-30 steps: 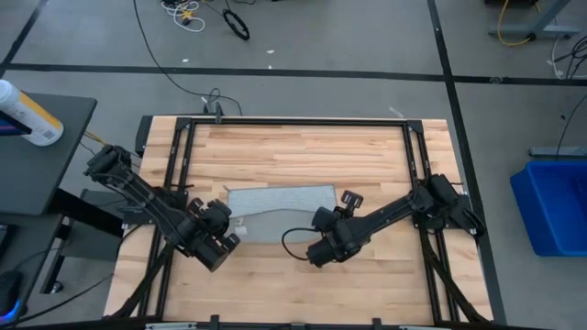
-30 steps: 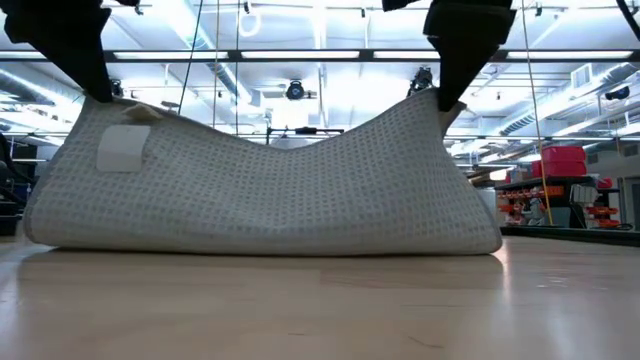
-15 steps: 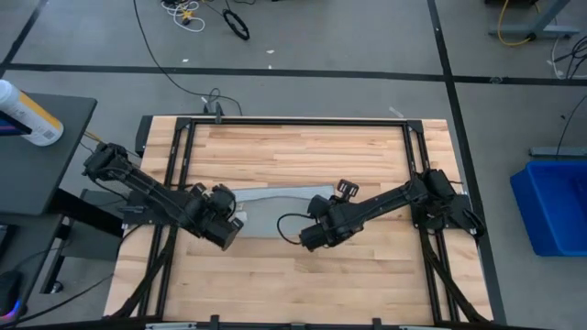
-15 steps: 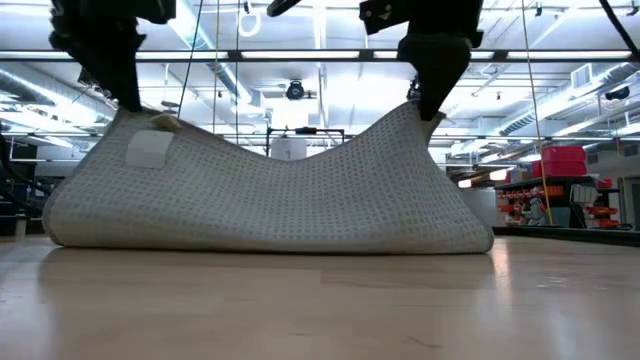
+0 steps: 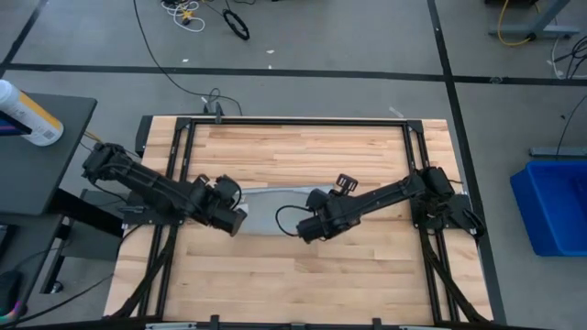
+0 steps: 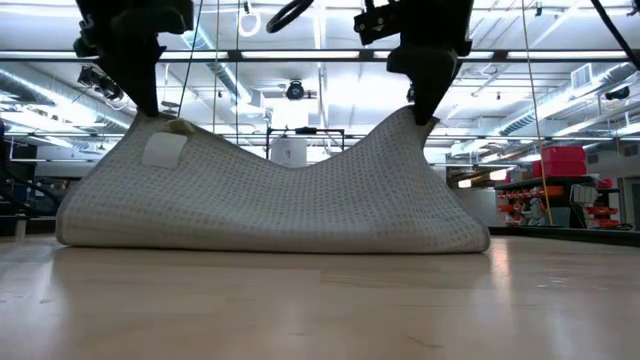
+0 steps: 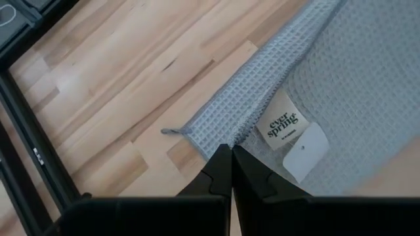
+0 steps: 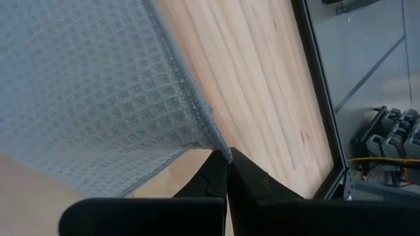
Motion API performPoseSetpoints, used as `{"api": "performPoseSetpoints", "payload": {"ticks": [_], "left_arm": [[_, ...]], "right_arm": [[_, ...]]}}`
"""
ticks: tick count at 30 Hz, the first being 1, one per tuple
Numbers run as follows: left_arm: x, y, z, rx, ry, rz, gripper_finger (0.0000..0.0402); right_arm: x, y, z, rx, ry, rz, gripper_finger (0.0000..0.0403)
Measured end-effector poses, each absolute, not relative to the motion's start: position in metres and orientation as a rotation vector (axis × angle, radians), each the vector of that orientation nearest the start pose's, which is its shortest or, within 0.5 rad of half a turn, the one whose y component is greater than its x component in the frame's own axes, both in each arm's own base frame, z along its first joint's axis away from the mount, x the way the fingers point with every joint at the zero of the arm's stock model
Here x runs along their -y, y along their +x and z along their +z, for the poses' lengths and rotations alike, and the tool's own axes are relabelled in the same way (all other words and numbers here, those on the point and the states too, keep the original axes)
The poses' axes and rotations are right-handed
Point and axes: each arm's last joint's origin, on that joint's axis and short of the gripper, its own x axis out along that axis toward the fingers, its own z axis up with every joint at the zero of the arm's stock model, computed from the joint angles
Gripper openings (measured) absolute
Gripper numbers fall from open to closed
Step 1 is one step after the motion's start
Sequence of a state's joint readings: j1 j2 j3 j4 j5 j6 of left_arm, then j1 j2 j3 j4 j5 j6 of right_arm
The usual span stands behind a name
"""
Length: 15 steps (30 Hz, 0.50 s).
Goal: Fold microfiber towels
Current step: Fold the gray microfiber towel
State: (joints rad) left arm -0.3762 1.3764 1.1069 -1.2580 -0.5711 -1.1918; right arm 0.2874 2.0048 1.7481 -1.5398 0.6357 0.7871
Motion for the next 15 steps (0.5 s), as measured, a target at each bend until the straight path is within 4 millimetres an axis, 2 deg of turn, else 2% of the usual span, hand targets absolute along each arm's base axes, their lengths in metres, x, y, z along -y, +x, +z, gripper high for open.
{"api": "performPoseSetpoints", "payload": {"ticks": [15], "left_arm": [[0.052, 0.218, 0.263, -1.037, -0.280, 0.909, 0.0002]], "right_arm": [[-0.080, 0.347, 0.234, -1.410, -0.199, -0.848, 0.0000]]}}
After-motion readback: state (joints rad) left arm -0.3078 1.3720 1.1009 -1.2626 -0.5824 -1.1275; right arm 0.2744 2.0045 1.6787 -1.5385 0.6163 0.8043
